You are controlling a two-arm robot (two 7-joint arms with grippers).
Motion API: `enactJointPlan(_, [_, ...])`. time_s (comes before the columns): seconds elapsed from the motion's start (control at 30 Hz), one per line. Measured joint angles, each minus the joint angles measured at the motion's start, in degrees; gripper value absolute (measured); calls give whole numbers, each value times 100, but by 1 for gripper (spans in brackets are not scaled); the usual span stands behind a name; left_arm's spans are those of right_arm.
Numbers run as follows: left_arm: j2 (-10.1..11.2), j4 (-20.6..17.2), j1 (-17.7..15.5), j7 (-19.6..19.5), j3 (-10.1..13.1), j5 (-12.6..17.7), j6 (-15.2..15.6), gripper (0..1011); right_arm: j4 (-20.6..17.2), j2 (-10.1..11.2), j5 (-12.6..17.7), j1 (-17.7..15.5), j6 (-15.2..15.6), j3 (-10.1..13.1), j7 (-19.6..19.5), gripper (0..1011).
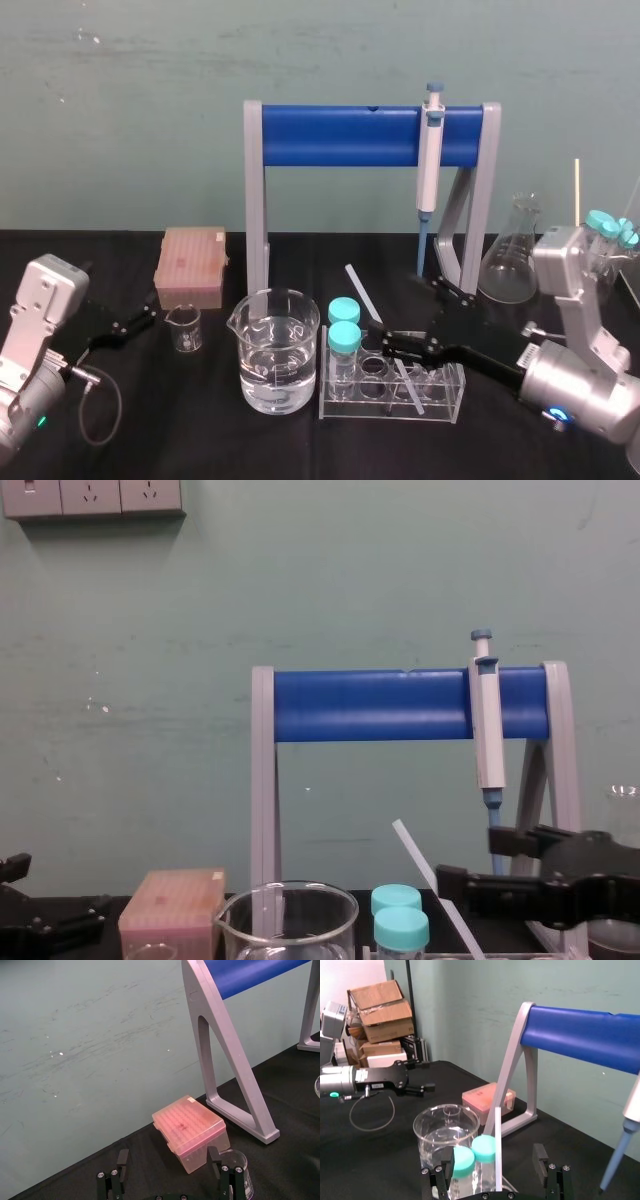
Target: Pick up the stirring rod with one hand, then place it down.
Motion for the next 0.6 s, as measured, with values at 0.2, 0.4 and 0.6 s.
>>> enactJointPlan(0.2, [0,0,0,0,0,0,0,1000,323,-305,-53,302,97,-80,78,1003])
enactJointPlan(0.4, [0,0,0,0,0,0,0,1000,608,-562,-83,612,314,-171,83,1003])
enactJointPlan(0.6, [0,0,0,0,0,0,0,1000,794,-720,-106,831,514,-276,88,1003])
